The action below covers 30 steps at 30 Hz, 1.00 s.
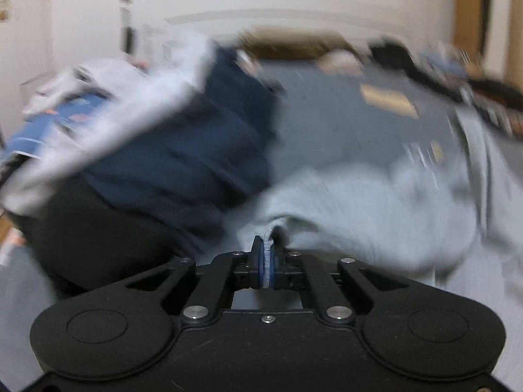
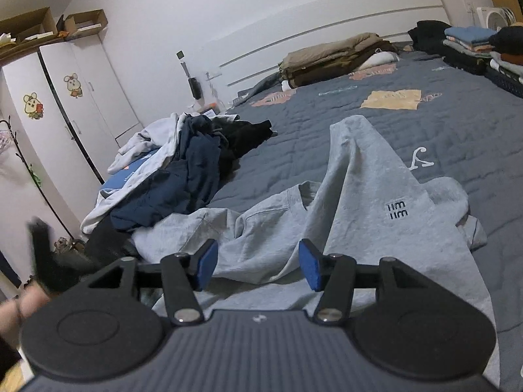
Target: Fold clothes
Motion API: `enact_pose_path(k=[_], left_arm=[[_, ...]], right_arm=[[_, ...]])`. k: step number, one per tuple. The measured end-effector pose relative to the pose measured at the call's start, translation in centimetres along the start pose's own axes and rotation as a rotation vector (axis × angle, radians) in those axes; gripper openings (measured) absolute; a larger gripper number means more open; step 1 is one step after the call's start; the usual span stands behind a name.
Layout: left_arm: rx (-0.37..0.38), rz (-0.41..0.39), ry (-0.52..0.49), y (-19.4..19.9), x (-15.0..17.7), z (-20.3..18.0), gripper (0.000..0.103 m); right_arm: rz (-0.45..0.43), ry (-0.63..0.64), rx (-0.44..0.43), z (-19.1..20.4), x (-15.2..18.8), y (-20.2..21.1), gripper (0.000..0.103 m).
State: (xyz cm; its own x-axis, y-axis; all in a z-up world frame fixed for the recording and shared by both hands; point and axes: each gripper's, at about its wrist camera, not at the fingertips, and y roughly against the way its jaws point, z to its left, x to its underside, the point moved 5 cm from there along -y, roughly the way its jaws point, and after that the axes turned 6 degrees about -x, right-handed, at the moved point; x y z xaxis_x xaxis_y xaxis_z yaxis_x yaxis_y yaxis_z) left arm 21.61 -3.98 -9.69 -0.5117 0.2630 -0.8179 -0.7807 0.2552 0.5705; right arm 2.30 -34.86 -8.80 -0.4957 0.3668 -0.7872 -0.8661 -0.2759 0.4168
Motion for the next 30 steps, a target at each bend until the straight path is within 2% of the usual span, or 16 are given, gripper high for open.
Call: enact_pose_path(k=[3,5,7,9,12,13,16,17,19,21,25,28,30], left_arm=[[-0.05,-0.05,0.078,2.7,-4.0,4.5,0.003],[-0.06,0.019,0.075,3.5,-5.5,6.4,0.004],[-0.113,0.067,0.041,3.9,-5.3,6.8,0.009],[-0.181,0.134,-0.007,4.2,-4.6,6.9,0.027],[-0.174,0.084,0.047,6.7,-2.9,6.2,0.042],[-0.149,0.068,0.098,7.5,-2.4,5.5,0.044],[0.057,0.033,0.168,10.0,-0.2,0.5,0.05],[0.134,0.029,0.177,10.5,0.4,-1.6,0.054],[0.281,0.02,0.198,11.4,1.6,-5.8,0.056],[0.378,0.029,0.191,11.6,2.5,-9.5,0.056],[0.469,0.051,0.205,11.2,3.9,-15.7,0.056],[0.511,0.05,0.224,11.1,4.3,-17.6,0.056],[0.559,0.039,0.267,10.6,4.4,-17.7,0.058]], right_arm=[[-0.008,-0.024,-0.009,-0.1,-0.2,0.4,0.054],[-0.008,-0.02,-0.016,0.1,-0.4,0.6,0.054],[-0.005,-0.013,-0.019,0.3,-0.5,0.7,0.054],[-0.002,-0.014,-0.018,0.3,-0.7,0.8,0.054],[-0.002,-0.018,-0.006,-0.4,-1.1,1.2,0.054],[-0.004,-0.013,0.011,-0.9,-1.4,1.5,0.054],[-0.032,-0.026,0.082,-3.5,-2.6,3.1,0.054],[-0.045,-0.046,0.104,-4.7,-2.9,3.8,0.054],[-0.068,-0.09,0.15,-7.4,-3.3,5.4,0.054],[-0.089,-0.131,0.197,-9.9,-3.6,6.8,0.054],[-0.079,-0.132,0.264,-13.1,-3.1,7.5,0.054],[-0.087,-0.168,0.276,-15.7,-2.2,6.7,0.054],[-0.057,-0.224,0.28,-17.6,-1.4,5.5,0.054]])
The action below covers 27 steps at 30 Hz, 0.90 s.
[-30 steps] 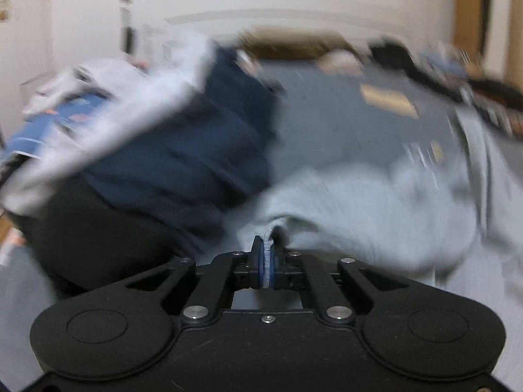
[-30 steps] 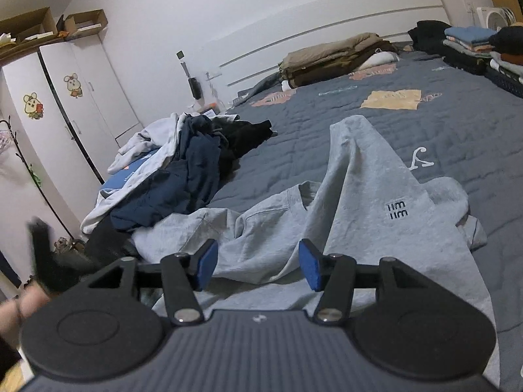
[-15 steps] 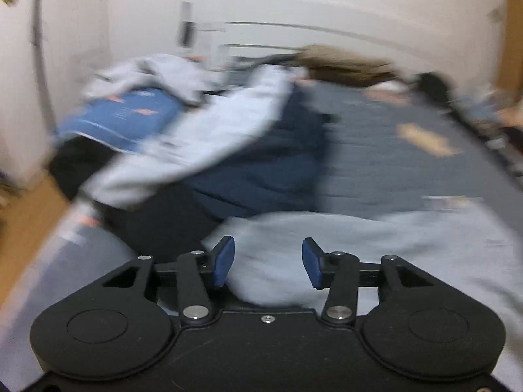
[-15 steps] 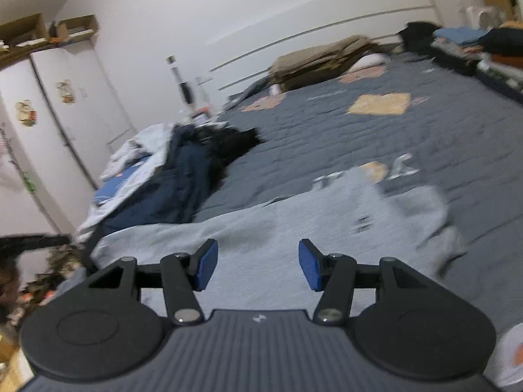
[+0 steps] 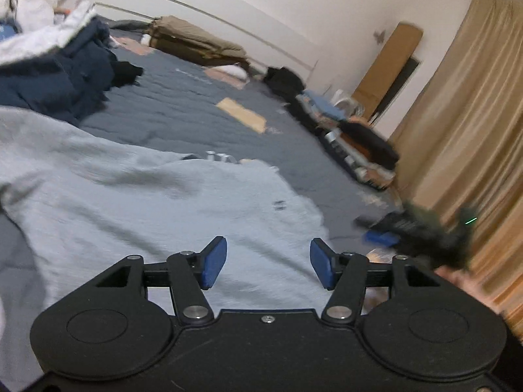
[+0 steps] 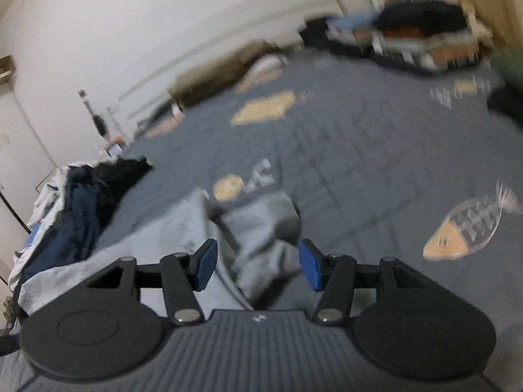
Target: Fold clothes
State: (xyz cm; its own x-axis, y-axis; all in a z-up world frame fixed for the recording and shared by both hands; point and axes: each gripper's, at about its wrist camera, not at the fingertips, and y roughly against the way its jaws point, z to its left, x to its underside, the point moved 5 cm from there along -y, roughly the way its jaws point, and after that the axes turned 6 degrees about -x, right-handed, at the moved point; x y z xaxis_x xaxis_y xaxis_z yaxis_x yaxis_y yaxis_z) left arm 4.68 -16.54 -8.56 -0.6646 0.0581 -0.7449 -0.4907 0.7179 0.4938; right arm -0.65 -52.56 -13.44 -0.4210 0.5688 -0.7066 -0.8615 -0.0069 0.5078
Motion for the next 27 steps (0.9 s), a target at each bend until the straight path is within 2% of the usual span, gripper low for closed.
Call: enact_pose_path(k=[4,9,13,14,16,17,18,21,24,27], left_arm=[[0.032,0.029,0.048,-1.0,1.1,1.0,0.058],[0.004,0.032,0.071,-1.8,1.0,1.6,0.058],[-0.001,0.033,0.057,-1.9,1.0,1.5,0.058],[-0.003,0.037,0.053,-2.0,1.0,1.5,0.058],[-0.006,0.043,0.044,-2.2,1.1,1.6,0.058],[-0.014,0.044,0.04,-2.3,1.1,1.7,0.058],[-0.014,0.046,0.041,-2.4,1.1,1.9,0.058],[-0.021,0.048,0.053,-2.5,1.0,2.3,0.058],[-0.015,0.043,0.049,-2.4,0.8,2.5,0.058],[-0.008,0.042,0.054,-2.3,0.6,2.6,0.058]], right_arm=[[0.027,-0.149,-0.005,-3.3,1.5,-2.2,0.054],[0.013,-0.443,-0.086,-6.6,2.6,-4.6,0.054],[-0.009,-0.569,-0.149,-7.2,3.1,-6.2,0.054],[-0.004,-0.579,-0.159,-7.1,3.2,-6.7,0.053],[0.009,-0.581,-0.179,-6.5,3.2,-7.4,0.041],[0.008,-0.581,-0.187,-6.2,3.0,-7.6,0.02],[-0.01,-0.578,-0.176,-6.0,2.6,-7.2,0.005],[-0.07,-0.563,-0.144,-5.5,1.3,-6.1,0.003],[-0.199,-0.469,-0.092,-4.3,-1.8,-2.0,0.002],[-0.345,-0.32,-0.017,-2.4,-4.3,2.7,0.002]])
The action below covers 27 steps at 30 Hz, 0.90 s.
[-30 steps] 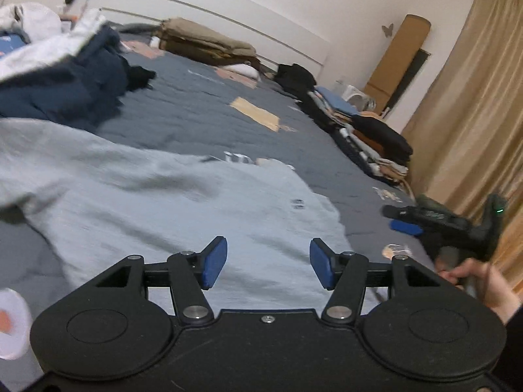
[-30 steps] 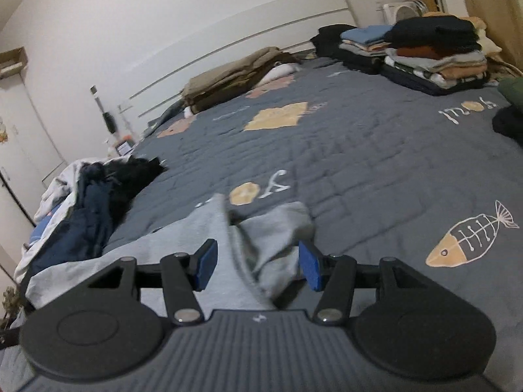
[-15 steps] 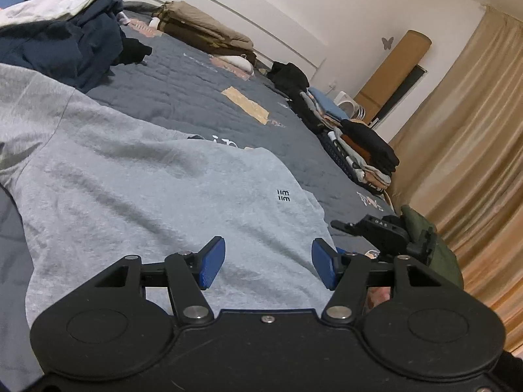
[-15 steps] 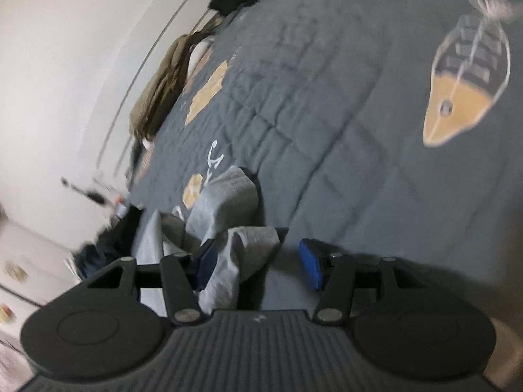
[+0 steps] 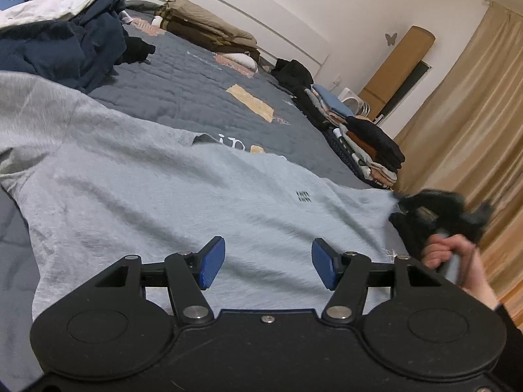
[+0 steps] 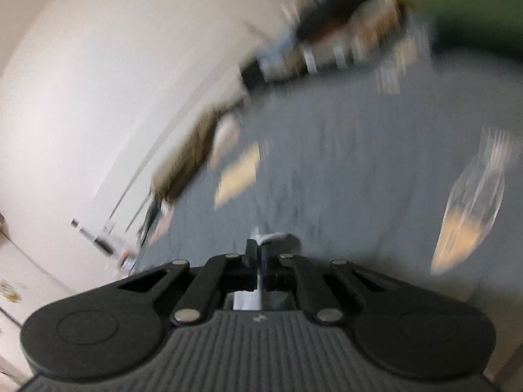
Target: Fold clothes
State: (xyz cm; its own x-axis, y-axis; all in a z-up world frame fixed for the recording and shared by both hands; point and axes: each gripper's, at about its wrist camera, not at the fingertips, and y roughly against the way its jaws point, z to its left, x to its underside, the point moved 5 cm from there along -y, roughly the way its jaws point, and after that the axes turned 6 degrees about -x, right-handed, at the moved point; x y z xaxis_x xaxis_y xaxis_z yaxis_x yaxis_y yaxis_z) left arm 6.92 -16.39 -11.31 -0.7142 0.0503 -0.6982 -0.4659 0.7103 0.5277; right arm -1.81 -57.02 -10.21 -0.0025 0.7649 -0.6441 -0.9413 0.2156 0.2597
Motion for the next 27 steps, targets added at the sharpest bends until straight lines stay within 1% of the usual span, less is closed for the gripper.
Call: enact_pose_path(k=[2,3,4,5,6,7,8,9,11,12,14,15,16,17,18,20,22,25,27], left_arm=[[-0.004,0.002,0.004,0.0,-0.1,0.0,0.058],[-0.005,0.008,0.0,-0.1,0.0,0.0,0.058],[-0.006,0.014,-0.004,-0.2,0.1,-0.1,0.058],[-0.008,0.021,-0.008,-0.2,0.2,-0.1,0.058],[-0.009,0.027,-0.013,-0.3,0.3,-0.1,0.058],[-0.01,0.032,-0.022,-0.4,0.5,-0.2,0.058],[-0.011,0.036,-0.031,-0.4,0.6,-0.3,0.058],[-0.01,0.04,-0.031,-0.5,0.6,-0.3,0.058],[-0.007,0.047,-0.026,-0.7,0.6,-0.3,0.058],[-0.008,0.047,-0.022,-0.7,0.6,-0.2,0.058],[-0.005,0.051,-0.019,-0.9,0.6,-0.3,0.058],[-0.001,0.053,-0.015,-0.9,0.6,-0.4,0.058],[0.02,0.064,-0.018,-1.0,0.7,-0.6,0.058],[0.042,0.075,-0.02,-1.1,0.7,-0.9,0.058],[0.064,0.086,-0.023,-1.1,0.8,-1.2,0.058],[0.1,0.092,-0.067,-1.2,1.4,-2.3,0.058],[0.128,0.105,-0.093,-1.3,1.9,-3.2,0.058],[0.146,0.12,-0.105,-1.7,2.5,-4.0,0.058],[0.15,0.13,-0.11,-1.9,2.9,-4.3,0.058]], right_arm=[[-0.062,0.107,0.051,1.0,-1.1,1.7,0.002],[-0.056,0.18,0.103,1.0,-1.3,2.0,0.002],[-0.006,0.251,0.169,0.6,-1.0,1.6,0.002],[0.068,0.293,0.238,-0.6,-0.3,0.9,0.002],[0.145,0.317,0.301,-1.8,0.3,0.3,0.003],[0.241,0.281,0.343,-3.7,1.2,-0.3,0.004],[0.345,0.213,0.369,-5.7,2.0,-0.7,0.004],[0.41,0.161,0.376,-6.9,2.6,-0.7,0.005],[0.51,0.142,0.354,-7.6,3.1,-0.5,0.005],[0.54,0.137,0.341,-7.8,3.2,-0.3,0.006],[0.487,0.14,0.308,-6.9,1.8,0.5,0.007],[0.456,0.108,0.281,-6.7,1.0,0.9,0.009],[0.426,0.073,0.254,-6.5,0.2,1.2,0.011],[0.403,0.034,0.226,-6.5,-0.4,1.6,0.02],[0.383,0.004,0.205,-6.7,-0.9,1.8,0.034],[0.353,-0.045,0.18,-7.2,-1.3,1.7,0.048],[0.349,-0.129,0.172,-8.4,-1.1,1.6,0.05],[0.364,-0.254,0.152,-10.2,-0.1,1.2,0.051],[0.403,-0.328,0.15,-11.0,1.1,0.4,0.051]])
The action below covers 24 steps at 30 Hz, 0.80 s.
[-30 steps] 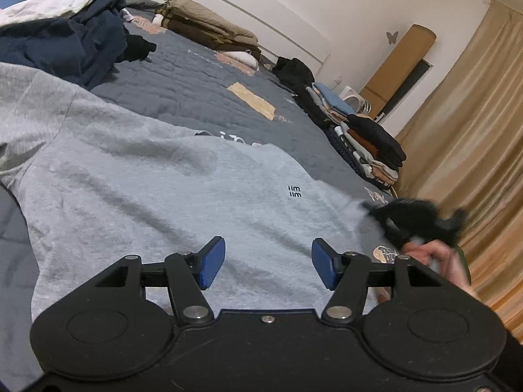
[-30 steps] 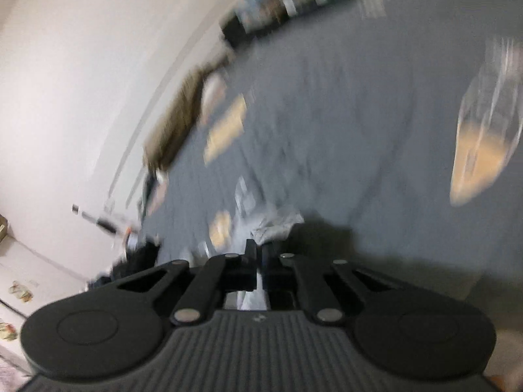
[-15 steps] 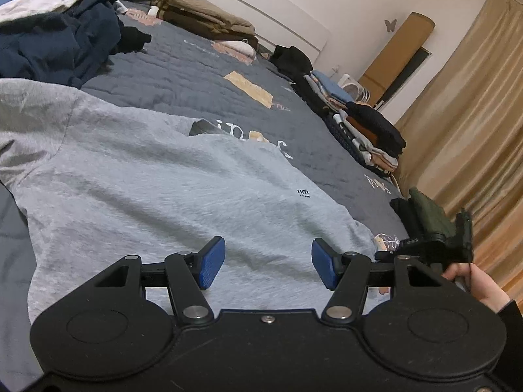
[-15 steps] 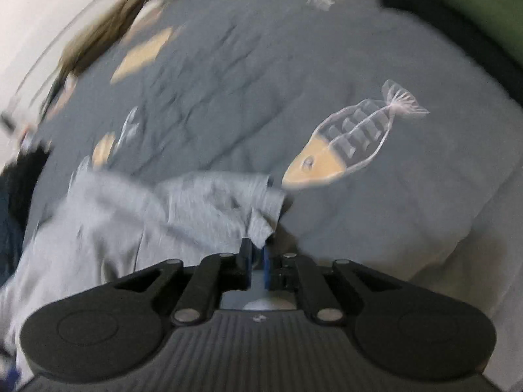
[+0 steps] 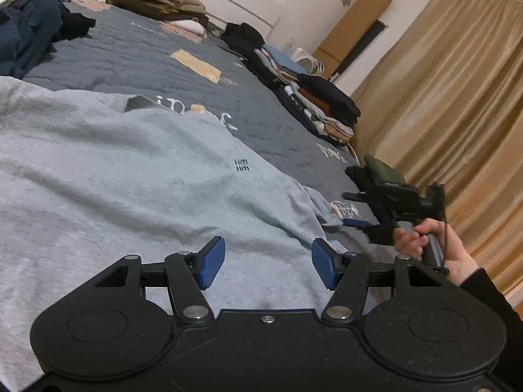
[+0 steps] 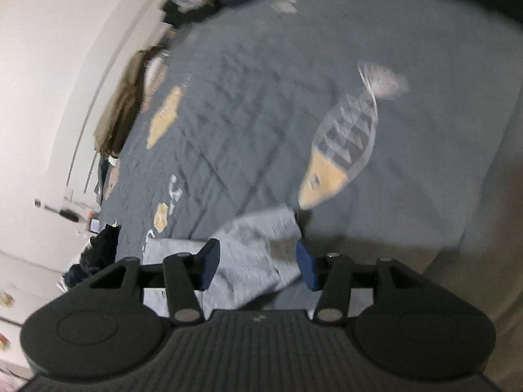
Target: Fold clothes
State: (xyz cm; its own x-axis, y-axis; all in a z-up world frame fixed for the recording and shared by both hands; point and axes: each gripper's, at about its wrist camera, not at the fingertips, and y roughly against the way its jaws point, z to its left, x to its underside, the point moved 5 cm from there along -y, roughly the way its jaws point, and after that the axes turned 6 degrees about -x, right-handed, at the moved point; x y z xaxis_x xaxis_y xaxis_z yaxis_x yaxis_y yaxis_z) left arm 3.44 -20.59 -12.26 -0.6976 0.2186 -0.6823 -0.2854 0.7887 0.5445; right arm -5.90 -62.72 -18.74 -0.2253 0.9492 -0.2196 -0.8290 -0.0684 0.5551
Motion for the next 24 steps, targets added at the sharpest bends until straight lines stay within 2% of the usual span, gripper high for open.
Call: enact_pose_path(k=[2,5,9,11,13,14,15,17,20,22,24], left_arm=[[-0.001,0.004,0.001,-0.1,0.1,0.0,0.058],[-0.001,0.002,0.0,-0.3,0.2,-0.2,0.058],[-0.002,0.007,0.005,-0.2,0.3,-0.1,0.058],[-0.004,0.004,0.003,-0.2,0.3,-0.2,0.058],[-0.003,0.005,0.011,-0.2,0.3,-0.1,0.058],[-0.003,0.007,0.015,-0.3,0.3,-0.1,0.058],[-0.006,0.009,0.016,-0.4,0.4,0.0,0.058],[-0.013,0.012,0.016,-0.4,0.4,0.0,0.058],[-0.014,0.012,0.019,-0.5,0.4,0.1,0.058],[-0.014,0.007,0.02,-0.4,0.2,0.1,0.058],[-0.015,0.003,0.023,-0.5,0.1,0.2,0.058]], right_arm=[[0.042,-0.008,-0.011,0.0,0.6,-0.9,0.051],[0.037,-0.027,-0.012,0.4,1.2,-1.3,0.051],[0.081,-0.073,0.025,-0.3,2.4,-2.9,0.051],[0.038,-0.074,0.024,-0.4,2.6,-2.9,0.051],[-0.035,-0.069,0.01,-0.5,2.7,-2.6,0.039],[-0.065,-0.074,0.0,-0.5,2.7,-2.5,0.012],[-0.081,-0.101,-0.017,-0.5,2.8,-2.4,0.004],[-0.107,-0.144,-0.053,-0.4,2.9,-2.2,0.004],[-0.111,-0.107,-0.135,2.0,3.1,-0.7,0.004],[-0.076,-0.019,-0.17,4.3,4.3,0.4,0.004],[-0.004,0.098,-0.175,6.4,6.9,0.9,0.004]])
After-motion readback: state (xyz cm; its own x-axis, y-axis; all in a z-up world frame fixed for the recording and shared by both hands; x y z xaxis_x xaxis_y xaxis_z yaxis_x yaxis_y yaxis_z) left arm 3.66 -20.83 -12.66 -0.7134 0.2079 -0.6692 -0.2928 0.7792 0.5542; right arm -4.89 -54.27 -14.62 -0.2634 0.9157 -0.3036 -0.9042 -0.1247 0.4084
